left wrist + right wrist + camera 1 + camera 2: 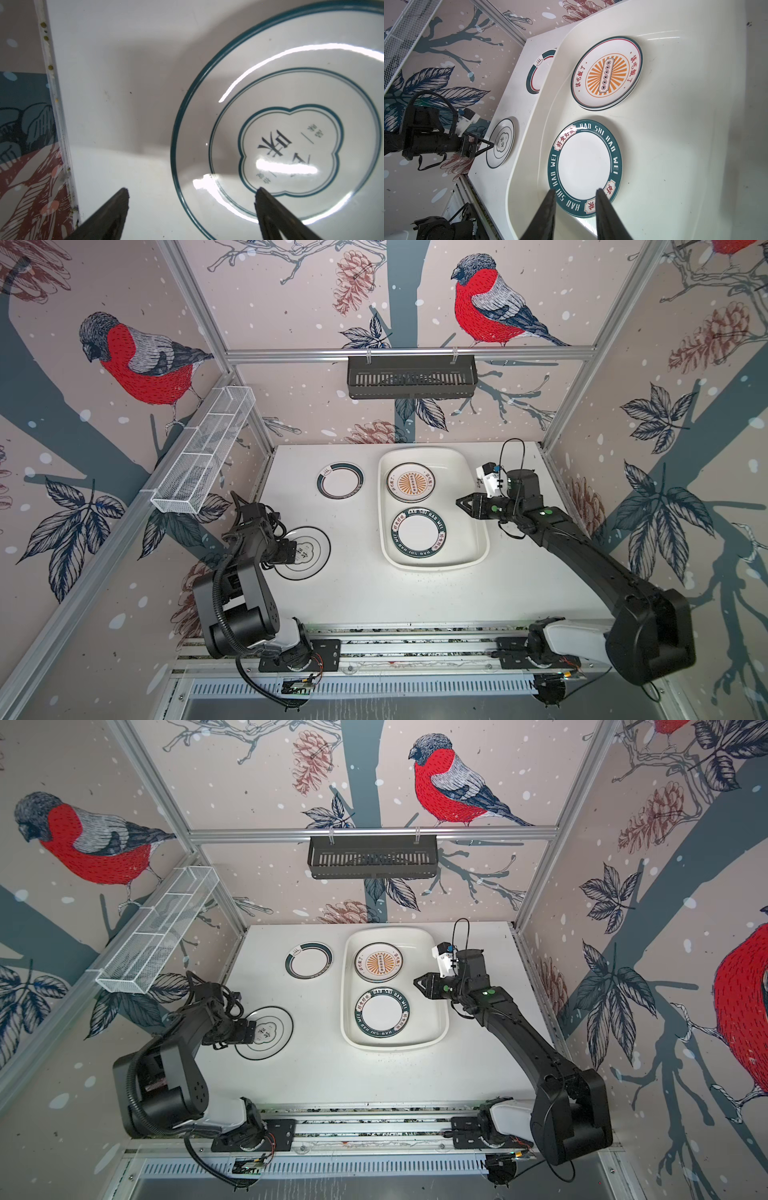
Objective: Place the plates into the plastic bin on the countertop
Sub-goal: 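Lower the left gripper onto the white plate's rim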
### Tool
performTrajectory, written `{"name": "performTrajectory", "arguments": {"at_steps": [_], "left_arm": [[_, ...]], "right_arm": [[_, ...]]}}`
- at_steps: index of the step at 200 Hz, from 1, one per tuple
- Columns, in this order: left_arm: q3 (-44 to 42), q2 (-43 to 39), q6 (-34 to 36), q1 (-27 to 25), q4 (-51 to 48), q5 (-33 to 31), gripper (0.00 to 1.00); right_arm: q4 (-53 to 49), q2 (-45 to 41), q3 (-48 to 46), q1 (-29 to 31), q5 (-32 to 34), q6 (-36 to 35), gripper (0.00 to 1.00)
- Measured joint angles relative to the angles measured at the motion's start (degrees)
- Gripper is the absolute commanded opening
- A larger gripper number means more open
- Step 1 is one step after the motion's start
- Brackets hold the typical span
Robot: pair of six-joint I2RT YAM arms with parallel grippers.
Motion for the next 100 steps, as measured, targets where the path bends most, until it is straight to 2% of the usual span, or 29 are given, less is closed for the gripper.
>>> {"name": "performTrajectory", "arguments": {"at_steps": [100], "left_arm": [[3.0,8.0,2.3,0.1,-1.7,10.6,0.88]], "right_arm": [[-0.1,0.1,0.8,-0.3,-0.1,0.0,0.34]]}}
